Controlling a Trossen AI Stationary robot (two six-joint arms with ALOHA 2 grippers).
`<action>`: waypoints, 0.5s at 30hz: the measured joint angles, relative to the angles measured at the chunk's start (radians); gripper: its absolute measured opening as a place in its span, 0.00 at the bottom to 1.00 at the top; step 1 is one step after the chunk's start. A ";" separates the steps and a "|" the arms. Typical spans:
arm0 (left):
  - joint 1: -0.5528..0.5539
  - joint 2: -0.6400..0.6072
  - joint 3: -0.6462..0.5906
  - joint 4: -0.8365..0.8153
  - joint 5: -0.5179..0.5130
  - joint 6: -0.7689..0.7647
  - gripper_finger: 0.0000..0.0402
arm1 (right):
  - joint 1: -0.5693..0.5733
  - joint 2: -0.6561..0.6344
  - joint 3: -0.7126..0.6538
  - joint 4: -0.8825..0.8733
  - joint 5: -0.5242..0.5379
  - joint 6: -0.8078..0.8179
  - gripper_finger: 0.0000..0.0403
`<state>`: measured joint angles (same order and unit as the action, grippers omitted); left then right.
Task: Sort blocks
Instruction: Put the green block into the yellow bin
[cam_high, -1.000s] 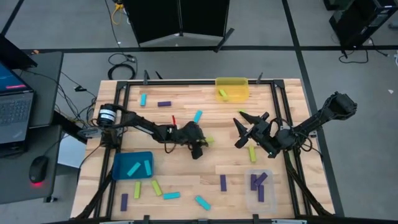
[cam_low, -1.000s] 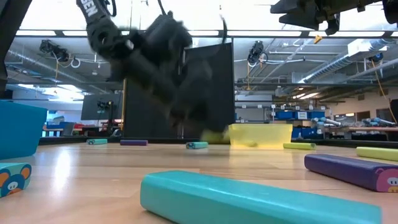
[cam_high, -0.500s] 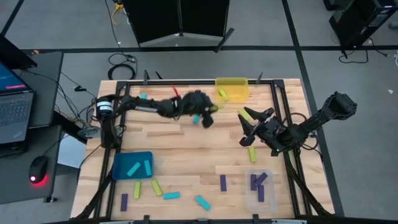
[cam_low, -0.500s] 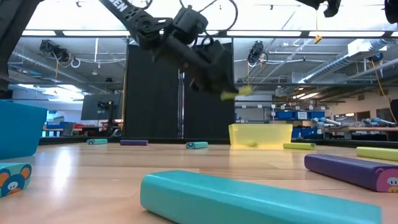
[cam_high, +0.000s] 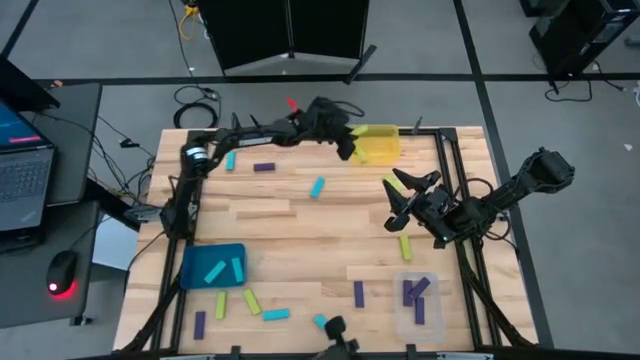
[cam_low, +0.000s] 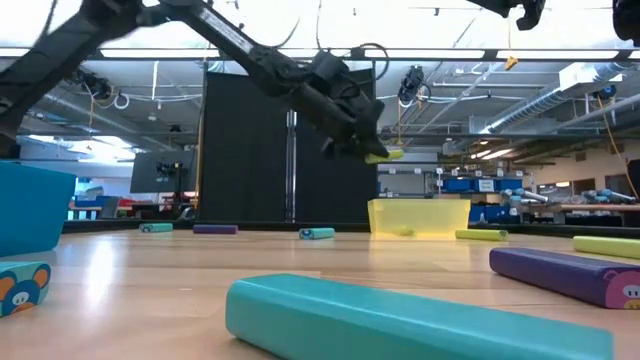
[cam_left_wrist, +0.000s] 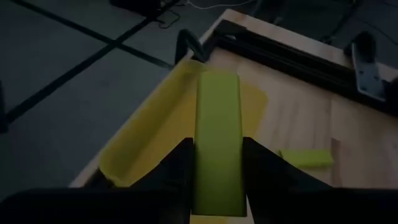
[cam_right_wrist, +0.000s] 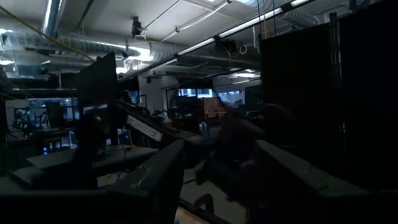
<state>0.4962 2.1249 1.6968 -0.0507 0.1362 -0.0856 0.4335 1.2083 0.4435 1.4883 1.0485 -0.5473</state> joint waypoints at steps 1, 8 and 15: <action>0.003 0.026 0.037 -0.018 -0.002 0.000 0.27 | 0.000 0.000 0.000 0.000 -0.001 0.003 0.51; 0.017 0.184 0.216 -0.154 0.011 -0.042 0.31 | -0.002 0.000 0.000 0.000 -0.001 0.005 0.51; 0.016 0.186 0.232 -0.162 0.052 0.018 0.58 | -0.002 0.000 0.000 -0.001 0.002 0.006 0.51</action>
<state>0.5125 2.3111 1.9284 -0.2128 0.1887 -0.0680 0.4320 1.2083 0.4435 1.4876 1.0504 -0.5417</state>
